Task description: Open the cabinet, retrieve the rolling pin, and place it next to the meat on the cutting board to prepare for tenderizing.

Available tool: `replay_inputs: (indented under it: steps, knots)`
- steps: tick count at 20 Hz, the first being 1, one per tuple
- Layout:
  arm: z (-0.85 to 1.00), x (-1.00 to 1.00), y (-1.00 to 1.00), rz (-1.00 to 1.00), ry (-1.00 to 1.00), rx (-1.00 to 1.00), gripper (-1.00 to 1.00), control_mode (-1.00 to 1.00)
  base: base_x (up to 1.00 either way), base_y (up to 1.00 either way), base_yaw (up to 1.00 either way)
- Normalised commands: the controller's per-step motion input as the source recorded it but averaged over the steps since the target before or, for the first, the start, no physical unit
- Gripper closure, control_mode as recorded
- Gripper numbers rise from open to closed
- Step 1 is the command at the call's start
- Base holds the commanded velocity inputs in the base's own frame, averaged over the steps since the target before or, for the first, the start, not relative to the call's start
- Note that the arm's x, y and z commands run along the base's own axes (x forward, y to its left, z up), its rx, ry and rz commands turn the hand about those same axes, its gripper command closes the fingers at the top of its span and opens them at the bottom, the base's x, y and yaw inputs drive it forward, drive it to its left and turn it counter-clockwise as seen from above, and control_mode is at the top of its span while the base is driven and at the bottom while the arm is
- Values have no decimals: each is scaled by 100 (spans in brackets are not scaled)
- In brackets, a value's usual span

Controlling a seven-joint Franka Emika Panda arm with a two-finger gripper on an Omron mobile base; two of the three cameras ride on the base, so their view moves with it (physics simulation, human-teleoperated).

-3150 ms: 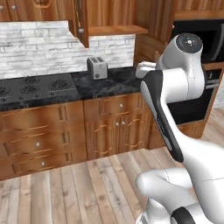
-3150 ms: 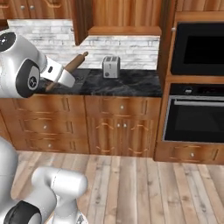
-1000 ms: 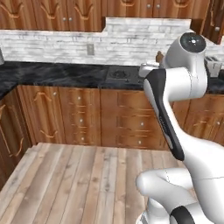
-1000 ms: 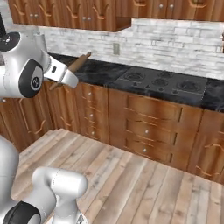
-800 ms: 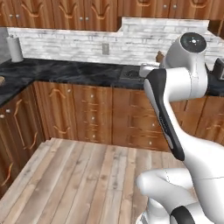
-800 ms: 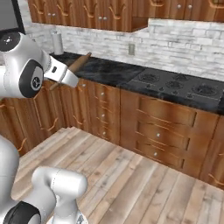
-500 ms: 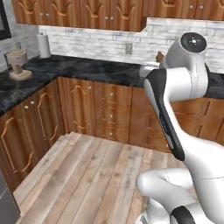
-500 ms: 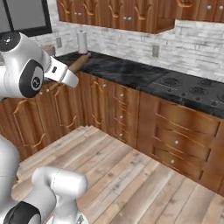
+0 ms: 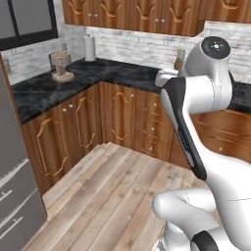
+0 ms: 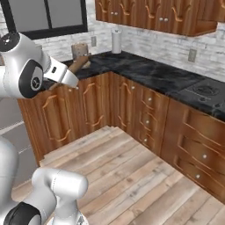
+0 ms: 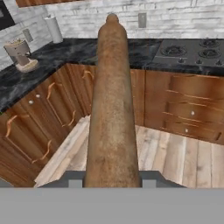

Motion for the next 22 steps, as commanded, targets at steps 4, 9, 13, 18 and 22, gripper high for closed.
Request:
replay_inputs:
  steps: [4, 9, 13, 18, 22]
  knots:
    - [0, 0, 0, 0, 0, 0, 100, 100, -44, -15, 38]
    - [0, 0, 0, 0, 0, 0, 100, 100, -50, -36, 39]
    - [0, 0, 0, 0, 0, 0, 100, 100, -50, -49, 39]
    - [0, 0, 0, 0, 0, 0, 100, 100, -57, -46, 38]
    - [0, 0, 0, 0, 0, 0, 100, 100, -63, -39, 39]
